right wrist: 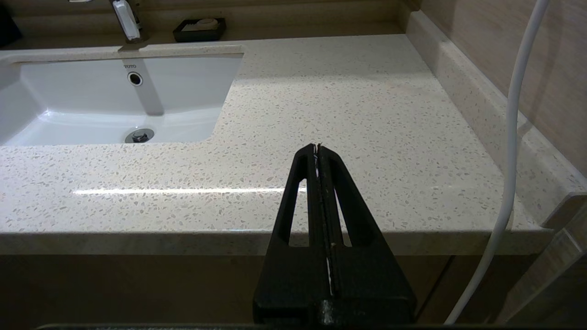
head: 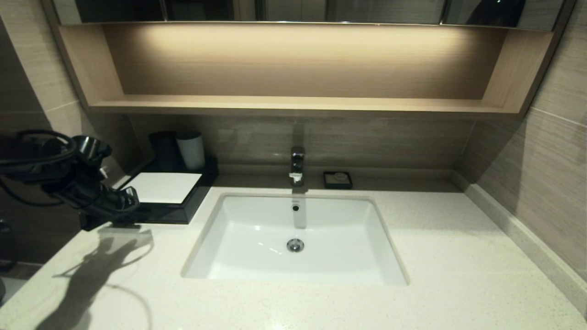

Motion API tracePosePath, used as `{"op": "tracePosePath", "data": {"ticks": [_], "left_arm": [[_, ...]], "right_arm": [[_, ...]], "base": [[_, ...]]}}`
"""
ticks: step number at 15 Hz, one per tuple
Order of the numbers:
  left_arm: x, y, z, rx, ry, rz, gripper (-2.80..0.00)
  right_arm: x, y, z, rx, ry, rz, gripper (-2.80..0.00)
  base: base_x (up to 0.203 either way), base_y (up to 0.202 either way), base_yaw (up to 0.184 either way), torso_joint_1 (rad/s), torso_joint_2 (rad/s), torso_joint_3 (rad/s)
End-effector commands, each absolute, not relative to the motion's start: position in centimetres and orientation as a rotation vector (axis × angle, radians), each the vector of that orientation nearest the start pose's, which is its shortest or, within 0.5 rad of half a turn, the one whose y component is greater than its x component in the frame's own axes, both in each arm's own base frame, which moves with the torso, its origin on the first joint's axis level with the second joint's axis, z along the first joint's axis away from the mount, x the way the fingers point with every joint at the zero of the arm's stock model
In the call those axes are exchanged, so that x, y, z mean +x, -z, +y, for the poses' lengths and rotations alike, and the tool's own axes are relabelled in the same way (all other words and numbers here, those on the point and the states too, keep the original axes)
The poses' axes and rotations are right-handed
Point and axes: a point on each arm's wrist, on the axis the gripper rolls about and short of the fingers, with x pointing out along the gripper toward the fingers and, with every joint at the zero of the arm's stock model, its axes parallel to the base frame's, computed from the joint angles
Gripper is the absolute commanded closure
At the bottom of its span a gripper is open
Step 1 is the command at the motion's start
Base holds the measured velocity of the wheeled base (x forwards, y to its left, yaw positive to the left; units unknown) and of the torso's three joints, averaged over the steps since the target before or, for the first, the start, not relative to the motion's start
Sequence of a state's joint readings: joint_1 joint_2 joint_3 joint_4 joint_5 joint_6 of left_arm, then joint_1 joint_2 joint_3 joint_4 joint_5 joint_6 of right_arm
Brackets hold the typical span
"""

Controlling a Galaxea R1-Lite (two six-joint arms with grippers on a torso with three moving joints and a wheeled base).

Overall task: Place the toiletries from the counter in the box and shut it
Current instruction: Close the drawer

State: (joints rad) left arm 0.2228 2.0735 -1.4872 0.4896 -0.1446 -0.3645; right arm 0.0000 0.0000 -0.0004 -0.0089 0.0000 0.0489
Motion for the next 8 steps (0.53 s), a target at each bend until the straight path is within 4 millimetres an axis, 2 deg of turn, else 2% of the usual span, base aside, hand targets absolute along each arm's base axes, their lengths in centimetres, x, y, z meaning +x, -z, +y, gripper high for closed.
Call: {"op": "tracePosePath", "data": {"ticks": [1,6,8], "left_arm": [[35.4,-15.3,7.9,-0.528,-0.268,1.024,0.0],[31.8,-18.6,7.1,-0.52,-0.255,0.956,0.0],[30.2,-19.9,6.0,-0.506,-0.228,0.928,0.0]], "right_arm": [[-2.3,-7.6,0.0,0.049,0.0,-0.008,0.0],[-2.3,-7.6,0.0,0.049,0.0,-0.008,0.0],[-2.3,-7.6,0.0,0.049,0.0,-0.008,0.0]], "base": [[0.0,0.0,0.0,0.0,0.0,0.0],[0.0,0.0,0.0,0.0,0.0,0.0],[0.0,0.0,0.0,0.0,0.0,0.0]]}}
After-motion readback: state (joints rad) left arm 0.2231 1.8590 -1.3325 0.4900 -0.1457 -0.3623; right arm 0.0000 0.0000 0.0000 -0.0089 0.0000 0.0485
